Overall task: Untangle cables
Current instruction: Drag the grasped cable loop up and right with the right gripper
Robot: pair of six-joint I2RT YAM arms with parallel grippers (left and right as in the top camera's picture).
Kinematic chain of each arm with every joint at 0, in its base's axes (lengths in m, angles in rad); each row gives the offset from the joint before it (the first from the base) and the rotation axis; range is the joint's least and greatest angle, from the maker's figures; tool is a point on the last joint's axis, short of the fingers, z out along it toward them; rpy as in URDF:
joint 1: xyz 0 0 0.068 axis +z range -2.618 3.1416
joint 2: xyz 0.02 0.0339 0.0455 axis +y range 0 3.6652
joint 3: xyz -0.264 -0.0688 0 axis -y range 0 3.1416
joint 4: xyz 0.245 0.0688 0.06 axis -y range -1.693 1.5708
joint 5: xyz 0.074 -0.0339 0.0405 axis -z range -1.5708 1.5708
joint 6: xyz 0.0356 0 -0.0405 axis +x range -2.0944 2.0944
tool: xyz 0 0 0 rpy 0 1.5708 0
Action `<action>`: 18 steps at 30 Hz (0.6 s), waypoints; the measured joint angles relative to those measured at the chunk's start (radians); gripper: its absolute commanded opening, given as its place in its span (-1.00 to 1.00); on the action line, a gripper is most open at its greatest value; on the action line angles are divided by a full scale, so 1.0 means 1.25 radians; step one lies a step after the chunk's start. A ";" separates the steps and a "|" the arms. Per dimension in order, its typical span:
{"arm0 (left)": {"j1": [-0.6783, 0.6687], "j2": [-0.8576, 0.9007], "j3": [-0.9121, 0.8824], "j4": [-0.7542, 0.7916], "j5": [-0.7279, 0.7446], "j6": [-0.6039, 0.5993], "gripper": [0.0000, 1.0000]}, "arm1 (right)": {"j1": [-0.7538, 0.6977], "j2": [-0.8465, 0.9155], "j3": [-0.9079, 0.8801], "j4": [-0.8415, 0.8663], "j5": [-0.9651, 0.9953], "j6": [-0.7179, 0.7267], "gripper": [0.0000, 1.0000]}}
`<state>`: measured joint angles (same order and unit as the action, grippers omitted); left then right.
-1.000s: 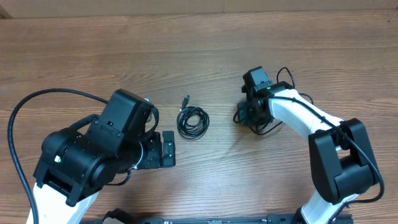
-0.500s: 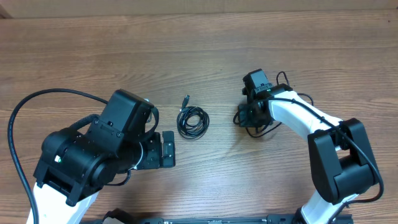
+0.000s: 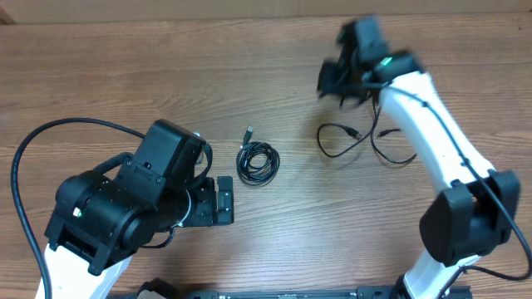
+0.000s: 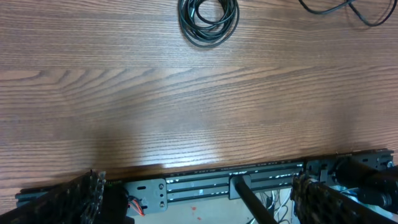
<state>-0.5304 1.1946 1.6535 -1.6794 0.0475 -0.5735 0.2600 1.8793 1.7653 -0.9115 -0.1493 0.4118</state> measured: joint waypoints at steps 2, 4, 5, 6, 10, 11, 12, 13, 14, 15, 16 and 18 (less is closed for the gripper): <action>0.000 0.000 0.000 -0.002 0.000 0.000 0.99 | -0.030 0.000 0.081 -0.008 0.001 0.002 -0.93; 0.000 0.000 0.000 -0.005 0.000 0.000 0.99 | -0.063 -0.002 0.137 -0.013 0.003 0.002 -0.82; 0.000 0.000 0.000 -0.006 0.000 0.000 0.99 | -0.085 -0.005 0.156 -0.026 0.004 0.005 -0.64; 0.000 0.000 0.000 -0.006 0.000 0.000 0.99 | -0.098 -0.008 0.162 -0.036 0.005 0.003 -0.47; 0.000 0.000 0.000 -0.006 0.000 0.000 0.99 | -0.147 -0.010 0.159 -0.136 0.037 0.004 -0.26; 0.000 0.000 0.000 -0.006 0.000 0.000 0.99 | -0.155 -0.010 0.151 -0.161 0.052 0.005 -0.07; 0.000 0.000 0.000 -0.006 0.000 0.000 0.99 | -0.161 -0.010 0.143 -0.183 0.070 0.008 0.15; 0.000 0.000 0.000 -0.006 0.000 0.000 0.99 | -0.164 -0.010 0.135 -0.197 0.084 0.010 0.26; 0.000 0.000 0.000 -0.005 0.000 0.000 0.99 | -0.171 -0.010 0.122 -0.211 0.099 0.011 0.31; 0.000 0.000 0.000 -0.004 0.000 0.000 0.99 | -0.174 -0.010 0.111 -0.221 0.107 0.009 0.33; 0.000 0.000 0.000 -0.003 0.000 0.000 0.99 | -0.179 -0.010 0.100 -0.230 0.115 0.006 0.33; 0.000 0.002 0.000 -0.003 0.000 0.000 0.99 | -0.188 -0.009 0.081 -0.255 0.119 0.005 0.34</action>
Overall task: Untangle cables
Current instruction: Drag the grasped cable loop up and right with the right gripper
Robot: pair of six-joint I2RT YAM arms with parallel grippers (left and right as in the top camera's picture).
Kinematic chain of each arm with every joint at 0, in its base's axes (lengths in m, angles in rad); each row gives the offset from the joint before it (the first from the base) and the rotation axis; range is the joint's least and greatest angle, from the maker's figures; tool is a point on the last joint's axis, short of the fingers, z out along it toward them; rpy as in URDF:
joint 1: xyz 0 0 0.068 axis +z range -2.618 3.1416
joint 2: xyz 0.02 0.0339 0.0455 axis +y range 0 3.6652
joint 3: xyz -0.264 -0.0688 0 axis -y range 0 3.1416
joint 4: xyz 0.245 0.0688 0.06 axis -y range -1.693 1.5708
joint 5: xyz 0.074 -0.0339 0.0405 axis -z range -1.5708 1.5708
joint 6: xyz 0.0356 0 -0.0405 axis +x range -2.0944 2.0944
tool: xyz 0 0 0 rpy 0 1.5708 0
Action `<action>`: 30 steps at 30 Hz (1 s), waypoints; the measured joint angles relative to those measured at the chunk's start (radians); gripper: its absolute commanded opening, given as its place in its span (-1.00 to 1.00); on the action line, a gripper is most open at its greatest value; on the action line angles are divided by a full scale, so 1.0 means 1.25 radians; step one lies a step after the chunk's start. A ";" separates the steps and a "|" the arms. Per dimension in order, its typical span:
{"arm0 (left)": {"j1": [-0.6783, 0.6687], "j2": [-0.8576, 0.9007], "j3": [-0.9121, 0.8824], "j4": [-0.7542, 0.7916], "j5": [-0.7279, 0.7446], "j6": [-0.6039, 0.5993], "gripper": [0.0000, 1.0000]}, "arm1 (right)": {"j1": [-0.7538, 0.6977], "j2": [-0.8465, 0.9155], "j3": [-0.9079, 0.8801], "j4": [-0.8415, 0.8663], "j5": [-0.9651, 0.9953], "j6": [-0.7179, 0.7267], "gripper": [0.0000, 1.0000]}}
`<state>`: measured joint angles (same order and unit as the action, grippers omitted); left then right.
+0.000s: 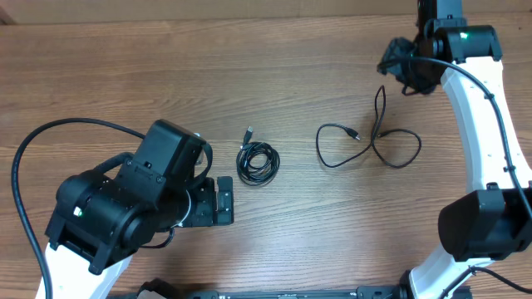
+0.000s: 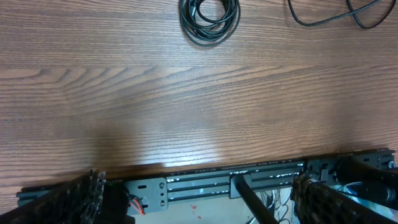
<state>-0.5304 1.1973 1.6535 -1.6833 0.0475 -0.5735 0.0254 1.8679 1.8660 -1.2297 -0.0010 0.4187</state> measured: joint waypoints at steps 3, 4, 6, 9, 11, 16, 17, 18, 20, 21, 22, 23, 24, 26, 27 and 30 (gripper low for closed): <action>0.000 0.004 0.000 0.000 0.000 0.000 0.99 | -0.010 0.001 -0.028 -0.038 0.000 -0.001 0.35; 0.000 0.004 0.000 0.000 0.000 0.000 0.99 | -0.011 0.001 -0.033 -0.044 0.000 -0.001 0.35; 0.000 0.005 0.000 0.000 0.000 0.000 0.99 | -0.011 0.003 -0.049 -0.060 0.000 -0.008 0.21; 0.000 0.005 0.000 0.000 0.000 0.000 0.99 | -0.009 0.003 -0.087 -0.069 -0.003 -0.014 -0.08; 0.000 0.005 0.000 0.000 0.000 0.000 0.99 | -0.009 0.003 -0.113 -0.063 -0.009 -0.020 -0.20; 0.000 0.008 0.000 0.000 0.000 0.000 0.99 | -0.009 0.006 -0.208 -0.023 -0.036 -0.022 -0.92; 0.000 0.008 0.000 0.000 0.000 0.000 0.99 | -0.009 0.006 -0.216 -0.015 -0.043 -0.021 -0.93; 0.000 0.008 0.000 0.000 0.000 0.000 0.99 | -0.009 0.006 -0.220 -0.011 -0.048 -0.025 -0.93; 0.000 0.008 0.000 0.000 0.000 0.000 0.99 | -0.009 0.006 -0.223 -0.002 -0.061 -0.025 -0.93; 0.000 0.008 0.000 0.000 0.000 0.000 0.99 | -0.009 0.006 -0.223 0.004 -0.071 -0.025 -0.93; 0.000 0.008 0.000 0.000 0.000 0.000 0.99 | -0.009 0.006 -0.222 0.006 -0.085 -0.025 -0.93; 0.000 0.008 0.000 0.000 0.000 0.000 0.99 | -0.009 0.006 -0.221 0.005 -0.094 -0.025 -0.93; 0.000 0.008 0.000 0.000 0.000 0.000 0.99 | -0.009 0.007 -0.211 0.000 -0.108 -0.025 -0.93; 0.000 0.008 0.000 0.000 0.000 0.000 0.99 | -0.010 0.013 -0.169 -0.011 -0.134 -0.024 -0.93; 0.000 0.008 0.000 0.000 0.000 0.000 0.98 | -0.010 0.015 -0.143 -0.015 -0.145 -0.025 -0.93; 0.000 0.008 0.000 0.000 0.000 0.000 1.00 | -0.012 0.018 0.003 -0.036 -0.181 -0.025 -0.93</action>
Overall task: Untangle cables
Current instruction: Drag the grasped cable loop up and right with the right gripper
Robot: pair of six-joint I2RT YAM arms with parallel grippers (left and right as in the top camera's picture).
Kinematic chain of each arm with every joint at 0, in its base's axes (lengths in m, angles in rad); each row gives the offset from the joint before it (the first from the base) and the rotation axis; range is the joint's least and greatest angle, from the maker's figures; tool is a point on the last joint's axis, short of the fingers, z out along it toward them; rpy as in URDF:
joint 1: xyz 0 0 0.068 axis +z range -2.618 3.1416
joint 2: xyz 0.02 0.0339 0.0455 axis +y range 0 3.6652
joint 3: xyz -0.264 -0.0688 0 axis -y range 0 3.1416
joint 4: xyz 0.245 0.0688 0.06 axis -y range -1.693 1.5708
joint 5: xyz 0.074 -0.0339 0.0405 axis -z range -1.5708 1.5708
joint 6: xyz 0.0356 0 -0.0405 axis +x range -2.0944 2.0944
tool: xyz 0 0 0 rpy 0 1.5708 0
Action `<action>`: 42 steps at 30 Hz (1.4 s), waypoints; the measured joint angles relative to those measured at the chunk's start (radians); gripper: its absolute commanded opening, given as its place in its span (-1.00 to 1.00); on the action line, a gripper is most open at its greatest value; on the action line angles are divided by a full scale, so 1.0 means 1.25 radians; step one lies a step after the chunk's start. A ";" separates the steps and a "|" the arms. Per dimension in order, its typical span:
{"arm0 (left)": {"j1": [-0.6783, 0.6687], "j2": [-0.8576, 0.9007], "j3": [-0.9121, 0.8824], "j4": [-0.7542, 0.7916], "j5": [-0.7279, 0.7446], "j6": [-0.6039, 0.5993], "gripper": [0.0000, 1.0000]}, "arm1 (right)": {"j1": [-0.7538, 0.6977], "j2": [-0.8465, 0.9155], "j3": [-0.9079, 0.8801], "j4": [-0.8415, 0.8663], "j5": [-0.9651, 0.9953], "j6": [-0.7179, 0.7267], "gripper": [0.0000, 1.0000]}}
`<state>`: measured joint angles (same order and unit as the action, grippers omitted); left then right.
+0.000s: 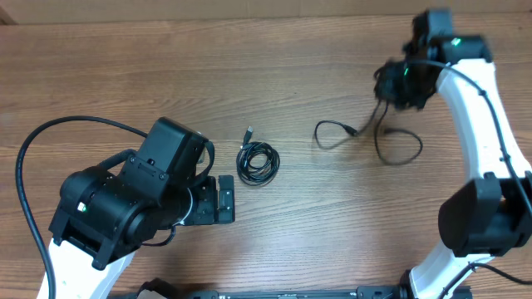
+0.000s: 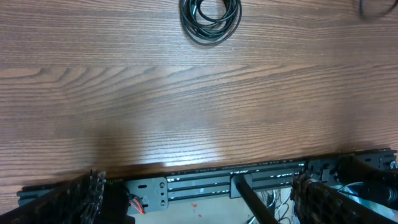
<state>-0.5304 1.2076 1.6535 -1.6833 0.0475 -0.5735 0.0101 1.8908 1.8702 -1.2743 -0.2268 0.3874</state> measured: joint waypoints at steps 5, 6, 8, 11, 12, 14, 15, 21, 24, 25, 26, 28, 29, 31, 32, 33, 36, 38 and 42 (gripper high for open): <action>0.000 0.000 0.000 -0.002 0.000 0.000 0.99 | -0.013 0.000 0.284 0.023 -0.017 -0.039 -0.92; 0.000 0.000 0.000 -0.003 0.000 0.000 0.99 | -0.017 -0.001 0.330 0.033 -0.014 -0.049 -0.93; 0.000 0.000 0.000 -0.004 0.000 0.000 0.99 | -0.026 -0.003 0.411 0.054 0.007 -0.067 -0.93; 0.000 0.000 0.000 -0.003 0.000 0.000 0.99 | -0.041 -0.011 0.461 0.084 0.057 -0.081 -0.93; 0.000 0.000 0.000 -0.003 0.000 0.000 0.99 | -0.046 -0.014 0.464 0.090 0.072 -0.086 -0.93; 0.000 0.000 0.000 -0.003 0.000 0.000 0.99 | -0.058 -0.014 0.465 0.092 0.113 -0.091 -0.93; 0.000 0.000 0.000 -0.003 0.000 0.000 0.99 | -0.062 -0.012 0.463 0.091 0.125 -0.093 -0.92; 0.000 0.000 0.000 -0.003 0.000 0.000 0.99 | -0.083 0.043 0.446 0.078 0.180 -0.096 -0.93; 0.000 0.000 0.000 -0.003 0.000 0.000 0.99 | -0.091 0.099 0.431 0.078 0.213 -0.096 -0.93; 0.000 0.001 0.000 -0.003 0.000 0.000 0.99 | -0.096 0.121 0.425 0.077 0.226 -0.096 -0.93; 0.000 0.001 0.000 -0.003 0.000 0.000 0.99 | -0.099 0.139 0.421 0.072 0.232 -0.095 -0.93; 0.000 0.002 0.000 -0.003 0.000 0.000 0.99 | -0.109 0.170 0.415 0.057 0.242 -0.087 -0.93; 0.000 0.002 0.000 -0.003 0.000 0.000 0.99 | -0.114 0.178 0.410 0.054 0.246 -0.080 -0.92; 0.000 0.002 0.000 -0.003 0.000 0.000 0.99 | -0.124 0.185 0.407 0.045 0.251 -0.066 -0.92; 0.000 0.002 0.000 -0.003 0.000 0.000 0.99 | -0.125 0.185 0.407 0.044 0.253 -0.060 -0.93; 0.000 0.003 0.000 -0.003 0.000 0.000 0.99 | -0.129 0.181 0.407 0.044 0.256 -0.055 -0.93; 0.000 0.009 0.000 -0.001 0.000 0.000 0.99 | -0.132 0.167 0.407 0.035 0.259 -0.047 -0.93; 0.000 0.015 0.000 0.000 0.000 0.000 0.99 | -0.132 0.151 0.407 0.009 0.259 -0.032 -0.93; 0.000 0.026 0.000 0.000 0.000 0.000 0.99 | -0.132 0.098 0.407 -0.070 0.259 0.016 -0.93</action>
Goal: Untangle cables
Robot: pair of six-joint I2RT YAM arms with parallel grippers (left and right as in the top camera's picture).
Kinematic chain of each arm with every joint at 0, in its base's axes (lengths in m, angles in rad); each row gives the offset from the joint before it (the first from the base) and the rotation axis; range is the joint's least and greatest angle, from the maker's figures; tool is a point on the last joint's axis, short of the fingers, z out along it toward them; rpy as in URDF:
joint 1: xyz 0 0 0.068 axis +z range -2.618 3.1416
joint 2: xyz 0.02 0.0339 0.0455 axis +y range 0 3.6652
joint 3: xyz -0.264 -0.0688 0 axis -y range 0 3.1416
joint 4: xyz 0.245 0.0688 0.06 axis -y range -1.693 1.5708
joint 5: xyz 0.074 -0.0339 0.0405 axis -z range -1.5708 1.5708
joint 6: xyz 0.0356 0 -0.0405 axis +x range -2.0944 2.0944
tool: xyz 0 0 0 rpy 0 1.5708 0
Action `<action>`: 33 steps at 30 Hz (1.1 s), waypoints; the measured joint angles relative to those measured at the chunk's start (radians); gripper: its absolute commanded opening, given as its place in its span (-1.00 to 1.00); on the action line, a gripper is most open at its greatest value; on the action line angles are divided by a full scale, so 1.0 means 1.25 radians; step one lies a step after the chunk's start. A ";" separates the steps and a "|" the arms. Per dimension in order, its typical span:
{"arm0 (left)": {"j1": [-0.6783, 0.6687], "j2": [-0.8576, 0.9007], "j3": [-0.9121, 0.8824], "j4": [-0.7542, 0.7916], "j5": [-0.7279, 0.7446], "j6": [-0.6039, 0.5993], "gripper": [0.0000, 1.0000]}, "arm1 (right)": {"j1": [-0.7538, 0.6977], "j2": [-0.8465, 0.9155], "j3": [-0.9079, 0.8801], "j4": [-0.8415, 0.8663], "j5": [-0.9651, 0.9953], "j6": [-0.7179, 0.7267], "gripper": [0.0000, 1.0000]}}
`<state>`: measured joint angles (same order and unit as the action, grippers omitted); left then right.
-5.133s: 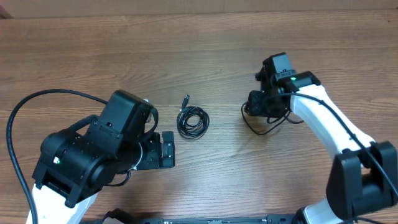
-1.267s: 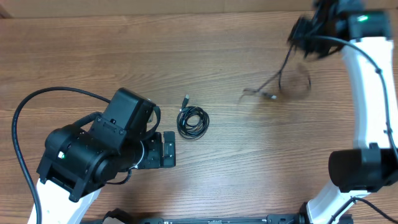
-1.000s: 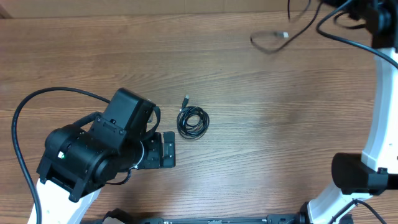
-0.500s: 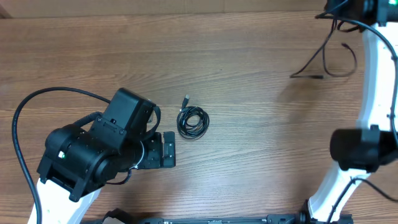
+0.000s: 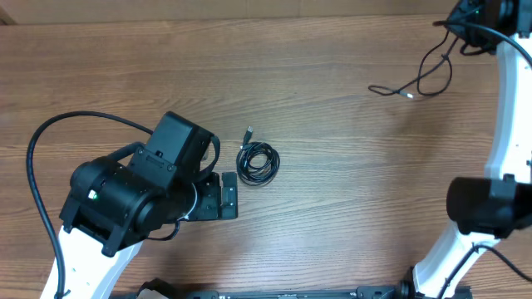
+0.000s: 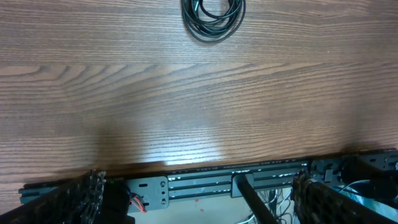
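A tight coil of black cable [image 5: 258, 162] with a USB plug lies mid-table; the left wrist view shows this coil [image 6: 214, 15] at its top edge. A loose black cable [image 5: 391, 90] trails down from my right gripper [image 5: 467, 26], which is at the far right corner, partly cut off by the frame edge, and appears shut on its end. My left gripper [image 5: 221, 198] rests low at the near side, left of the coil. The left gripper [image 6: 199, 199] is open wide with nothing between its fingers.
The wooden table's near edge [image 6: 199, 163] runs across the left wrist view, with a metal rail [image 6: 249, 180] and wiring below it. The left arm's black cable [image 5: 50, 137] arcs over the table's left side. The right arm's white link [image 5: 507, 124] runs down the right edge.
My right gripper has gone from above the loose cable near mid-right to the far right corner, and the loose cable has come with it, up and to the right. The left arm shifted slightly.
First my right gripper was above the loose cable lying right of the coil. Then it stood farther right with the cable spread on the table, then down at the cable's upper end. Now the cable hangs from it at the far right. The coil stayed put.
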<state>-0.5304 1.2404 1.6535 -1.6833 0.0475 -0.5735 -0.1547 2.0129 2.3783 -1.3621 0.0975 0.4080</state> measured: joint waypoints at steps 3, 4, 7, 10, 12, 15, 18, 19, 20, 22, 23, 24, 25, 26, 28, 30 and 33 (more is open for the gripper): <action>0.000 0.007 0.000 -0.001 0.000 0.000 0.99 | 0.000 -0.055 0.000 -0.073 0.000 0.049 -0.93; 0.000 0.009 0.000 -0.001 0.000 0.000 0.99 | 0.000 -0.077 0.000 -0.099 0.000 0.072 -0.93; 0.000 0.016 0.000 -0.001 0.000 0.000 0.99 | 0.000 -0.139 0.004 -0.162 0.000 0.139 -0.93; 0.000 0.021 0.000 -0.001 0.000 0.000 0.99 | 0.000 -0.166 0.008 -0.182 0.004 0.168 -0.93; 0.000 0.023 0.000 -0.001 0.000 0.000 1.00 | 0.000 -0.169 0.008 -0.182 0.012 0.178 -0.93; 0.000 0.024 0.000 -0.001 0.000 0.000 0.99 | 0.000 -0.164 0.008 -0.161 0.024 0.189 -0.93; 0.000 0.024 0.000 -0.003 0.000 0.000 1.00 | 0.000 -0.160 0.007 -0.111 0.031 0.195 -0.93; 0.000 0.024 0.000 -0.003 0.000 0.000 0.99 | 0.000 -0.158 0.007 -0.089 0.033 0.195 -0.93; 0.000 0.024 0.000 -0.003 0.000 0.000 0.99 | 0.000 -0.155 0.007 -0.070 0.033 0.197 -0.93; 0.000 0.024 0.000 -0.003 0.000 0.000 0.99 | 0.000 -0.141 0.007 0.010 0.033 0.198 -0.92; 0.000 0.024 0.000 -0.003 0.000 0.000 0.99 | 0.000 -0.131 0.007 0.049 0.033 0.198 -0.85; 0.000 0.024 0.000 -0.003 0.000 0.000 0.99 | 0.000 -0.115 0.007 0.101 0.032 0.197 -0.77; 0.000 0.024 0.000 -0.003 0.000 0.000 0.99 | 0.000 -0.099 0.007 0.147 0.031 0.191 -0.67; 0.000 0.024 0.000 -0.003 0.000 0.000 1.00 | 0.000 -0.082 0.007 0.190 0.027 0.182 -0.47; 0.000 0.024 0.000 -0.003 0.000 0.000 1.00 | 0.000 -0.043 0.007 0.263 0.007 0.156 0.30; 0.000 0.024 0.000 -0.003 0.000 0.000 1.00 | 0.000 -0.004 0.006 0.285 -0.027 0.116 0.64; 0.000 0.024 0.000 -0.003 0.008 0.000 0.99 | 0.000 0.021 0.004 0.251 -0.053 0.092 0.79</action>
<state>-0.5304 1.2705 1.6535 -1.6875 0.0570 -0.5735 -0.1547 2.0392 2.3833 -1.0481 0.0315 0.5224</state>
